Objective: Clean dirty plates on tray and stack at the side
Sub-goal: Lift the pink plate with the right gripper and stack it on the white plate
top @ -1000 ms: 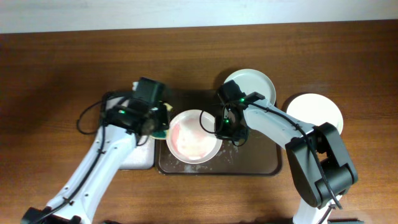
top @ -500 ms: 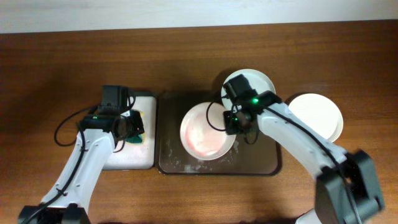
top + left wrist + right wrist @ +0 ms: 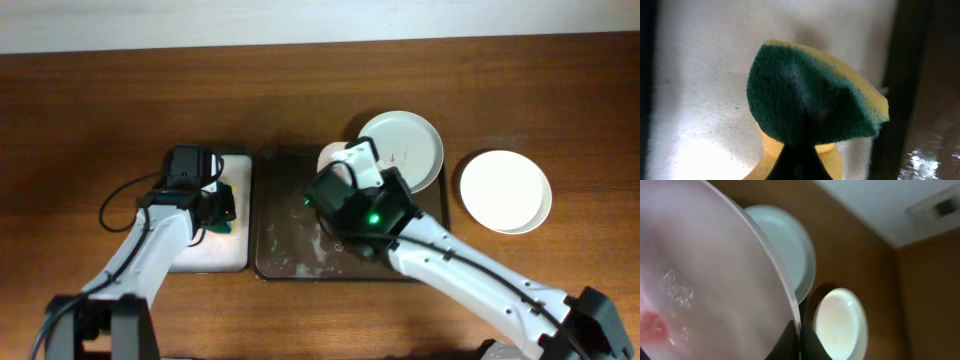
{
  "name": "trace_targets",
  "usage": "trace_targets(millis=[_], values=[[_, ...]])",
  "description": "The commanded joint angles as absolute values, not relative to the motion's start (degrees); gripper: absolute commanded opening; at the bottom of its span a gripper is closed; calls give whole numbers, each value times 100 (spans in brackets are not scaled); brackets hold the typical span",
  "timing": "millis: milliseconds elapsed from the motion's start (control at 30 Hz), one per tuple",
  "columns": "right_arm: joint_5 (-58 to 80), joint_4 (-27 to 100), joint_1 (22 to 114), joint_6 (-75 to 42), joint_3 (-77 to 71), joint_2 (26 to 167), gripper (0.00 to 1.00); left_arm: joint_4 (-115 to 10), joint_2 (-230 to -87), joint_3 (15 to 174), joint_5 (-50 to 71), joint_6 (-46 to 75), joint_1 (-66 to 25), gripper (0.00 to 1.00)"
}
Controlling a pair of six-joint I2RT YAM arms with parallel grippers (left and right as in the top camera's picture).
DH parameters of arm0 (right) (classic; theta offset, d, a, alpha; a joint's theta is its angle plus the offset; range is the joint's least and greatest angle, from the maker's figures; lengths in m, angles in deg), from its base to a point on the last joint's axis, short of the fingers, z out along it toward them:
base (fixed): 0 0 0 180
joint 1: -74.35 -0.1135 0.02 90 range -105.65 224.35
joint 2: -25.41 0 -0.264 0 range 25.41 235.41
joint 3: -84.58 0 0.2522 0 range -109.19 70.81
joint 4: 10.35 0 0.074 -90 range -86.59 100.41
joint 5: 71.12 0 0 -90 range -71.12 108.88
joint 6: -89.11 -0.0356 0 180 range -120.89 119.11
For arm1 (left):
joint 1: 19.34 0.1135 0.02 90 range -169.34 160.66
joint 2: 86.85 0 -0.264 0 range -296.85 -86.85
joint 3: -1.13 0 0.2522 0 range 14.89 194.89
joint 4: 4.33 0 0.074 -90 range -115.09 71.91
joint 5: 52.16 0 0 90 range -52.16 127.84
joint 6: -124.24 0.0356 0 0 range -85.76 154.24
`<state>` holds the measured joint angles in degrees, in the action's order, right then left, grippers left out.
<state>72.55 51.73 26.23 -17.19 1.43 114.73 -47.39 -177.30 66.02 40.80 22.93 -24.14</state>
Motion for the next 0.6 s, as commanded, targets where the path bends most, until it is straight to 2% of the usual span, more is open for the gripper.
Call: trace_targets(millis=[0, 100, 200, 300, 367, 567], values=[[8691, 5004, 2254, -1760, 34, 11342, 4, -4545, -18148, 6548, 4017, 2409, -2387, 0], [8701, 4941, 2112, -1762, 36, 11342, 4, -4376, -18462, 6548, 4065, 2409, -2387, 1], [8708, 4952, 2105, -1760, 36, 11342, 4, -4315, -18720, 6548, 4061, 2407, -2387, 8], [8968, 4923, 2105, -1765, 34, 11342, 4, -4383, -18701, 6587, 4039, 2407, -2387, 0], [9484, 4760, 2105, -1762, 34, 11342, 4, -4866, -18581, 6919, 3735, 2407, -2387, 0], [9530, 4729, 2107, -1784, 36, 11342, 4, -5806, -18124, 7702, 3278, 2372, -2387, 0]])
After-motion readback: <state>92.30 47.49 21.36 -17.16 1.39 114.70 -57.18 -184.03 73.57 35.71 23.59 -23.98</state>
